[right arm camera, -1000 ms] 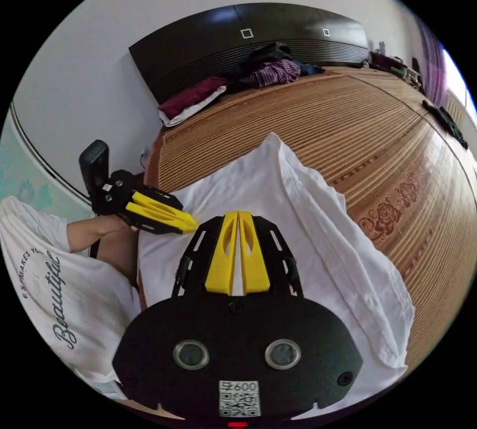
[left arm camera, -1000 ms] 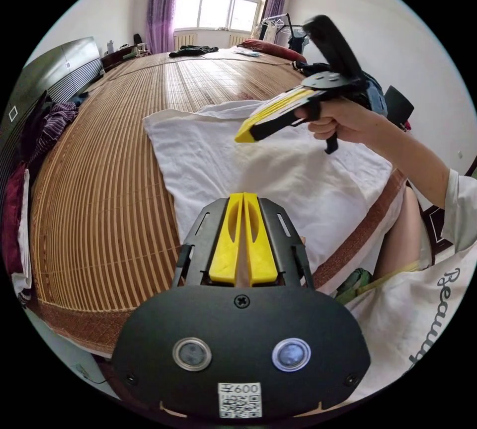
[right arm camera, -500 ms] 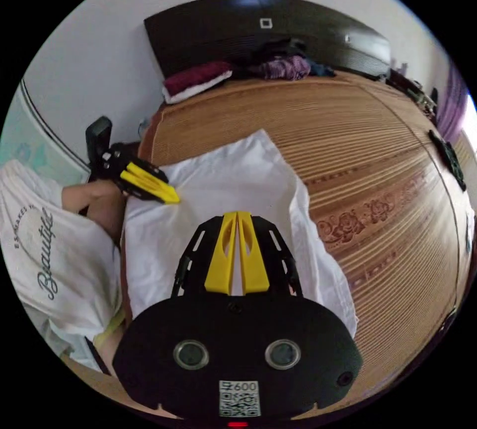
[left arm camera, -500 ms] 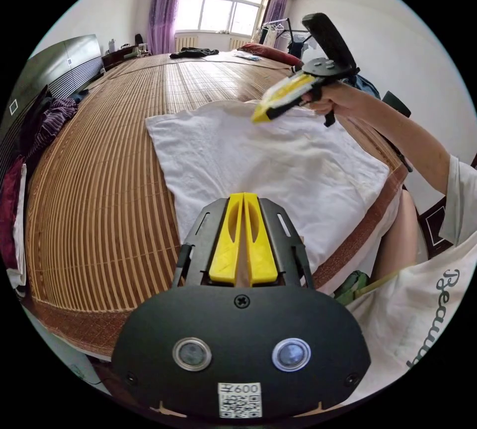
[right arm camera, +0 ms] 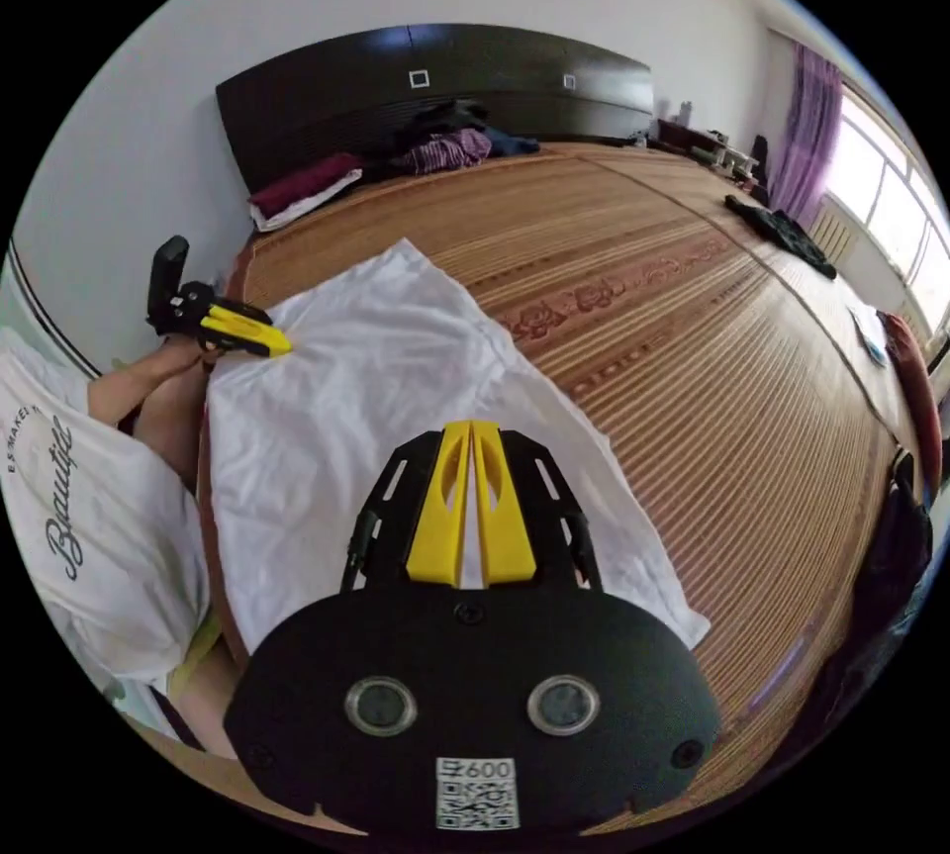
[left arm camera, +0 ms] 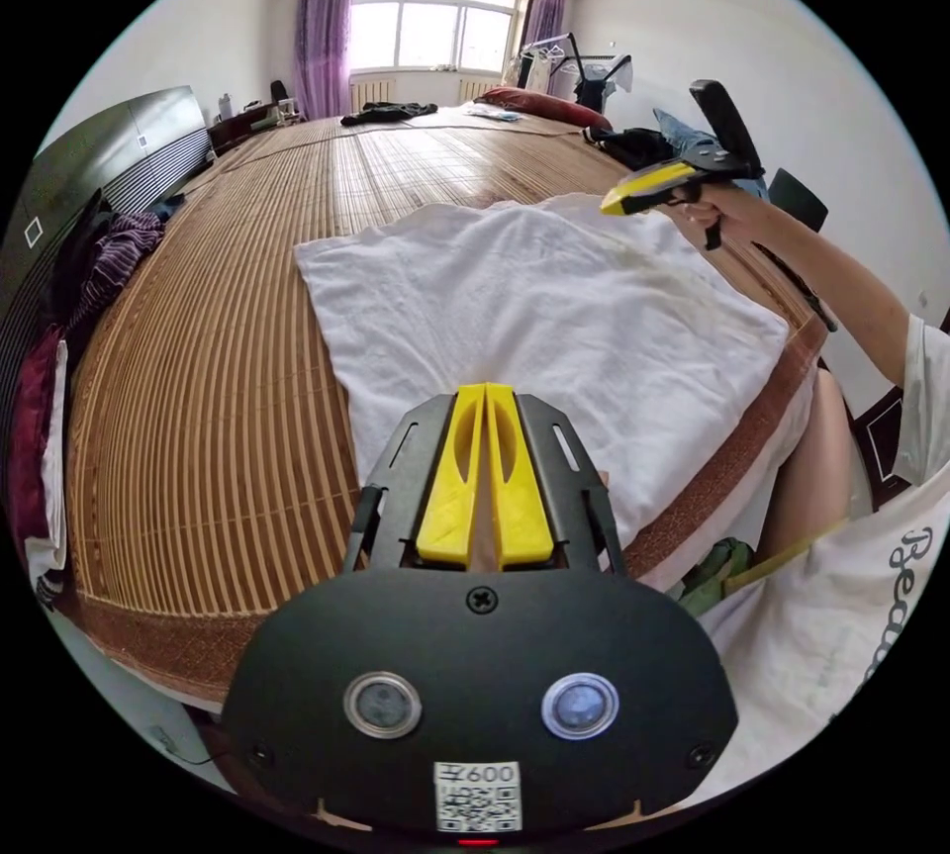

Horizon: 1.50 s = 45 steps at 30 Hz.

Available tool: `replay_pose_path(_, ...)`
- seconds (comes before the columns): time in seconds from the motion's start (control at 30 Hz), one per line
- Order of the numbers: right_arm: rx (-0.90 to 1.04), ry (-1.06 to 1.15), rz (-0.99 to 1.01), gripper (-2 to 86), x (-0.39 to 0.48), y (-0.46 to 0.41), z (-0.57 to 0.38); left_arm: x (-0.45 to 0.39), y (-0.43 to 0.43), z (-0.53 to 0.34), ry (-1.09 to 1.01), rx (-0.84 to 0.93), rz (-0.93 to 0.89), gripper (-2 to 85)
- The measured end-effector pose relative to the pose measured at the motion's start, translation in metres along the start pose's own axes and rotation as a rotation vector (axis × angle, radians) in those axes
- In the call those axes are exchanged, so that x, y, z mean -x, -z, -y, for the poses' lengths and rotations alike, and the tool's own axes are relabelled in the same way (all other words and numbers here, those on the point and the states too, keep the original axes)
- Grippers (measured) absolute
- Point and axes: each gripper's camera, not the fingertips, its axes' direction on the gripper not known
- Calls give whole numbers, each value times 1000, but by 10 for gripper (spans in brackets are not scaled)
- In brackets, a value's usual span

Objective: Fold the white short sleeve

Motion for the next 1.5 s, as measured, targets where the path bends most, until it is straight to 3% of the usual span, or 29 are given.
replay_pose_path(0.07,27,-202,-296,-8,-37,-11,-33,-1,2,-14,-5,3,5,6)
replay_pose_path(0.13,-38,-463,-468,-8,-70,0,-70,0,3,-24,-1,7,-1,5)
replay_pose_path(0.2,-249,-612,-361,-8,-84,25,-116,3,4,-34,6,11,-10,4)
replay_pose_path(0.27,-472,-519,-179,-9,-63,49,-163,3,6,-49,4,12,-8,3)
replay_pose_path(0.4,-273,-412,-245,-9,5,49,-197,-19,18,-65,-65,31,88,3)
replay_pose_path(0.43,-222,-395,-288,-9,36,45,-211,-39,28,-69,-93,52,198,3)
replay_pose_path(0.47,-220,-401,-347,-9,69,42,-228,-63,45,-77,-104,9,325,3)
replay_pose_path(0.53,-267,-448,-409,-9,111,36,-255,-102,80,-102,-111,-179,386,3)
replay_pose_path(0.57,-342,-493,-408,-9,135,32,-272,-120,100,-122,-67,-298,332,3)
replay_pose_path(0.67,-547,-492,-368,-8,184,10,-300,-165,102,-157,-76,-375,126,3)
replay_pose_path(0.77,-612,-393,-355,-8,211,-28,-297,-210,70,-185,-85,-376,166,2)
replay_pose_path(0.87,-548,-320,-330,-8,221,-67,-286,-227,40,-205,-89,-344,147,2)
replay_pose_path(0.97,-429,-327,-383,-8,214,-99,-291,-206,18,-229,-27,-271,174,3)
replay_pose_path(1.13,-456,-395,-473,-8,183,-108,-353,-137,24,-299,16,-279,195,5)
replay_pose_path(1.27,-420,-526,-645,-8,145,-97,-424,-63,42,-374,66,-290,92,6)
replay_pose_path(1.33,-357,-585,-770,-8,126,-92,-456,-38,52,-409,115,-309,116,7)
replay_pose_path(1.4,-403,-583,-709,-8,110,-80,-489,-21,59,-445,152,-317,185,8)
replay_pose_path(1.43,-396,-620,-711,-8,100,-74,-505,-11,61,-469,184,-289,303,9)
replay_pose_path(1.5,-319,-682,-833,-8,88,-71,-522,-4,66,-501,117,-284,329,12)
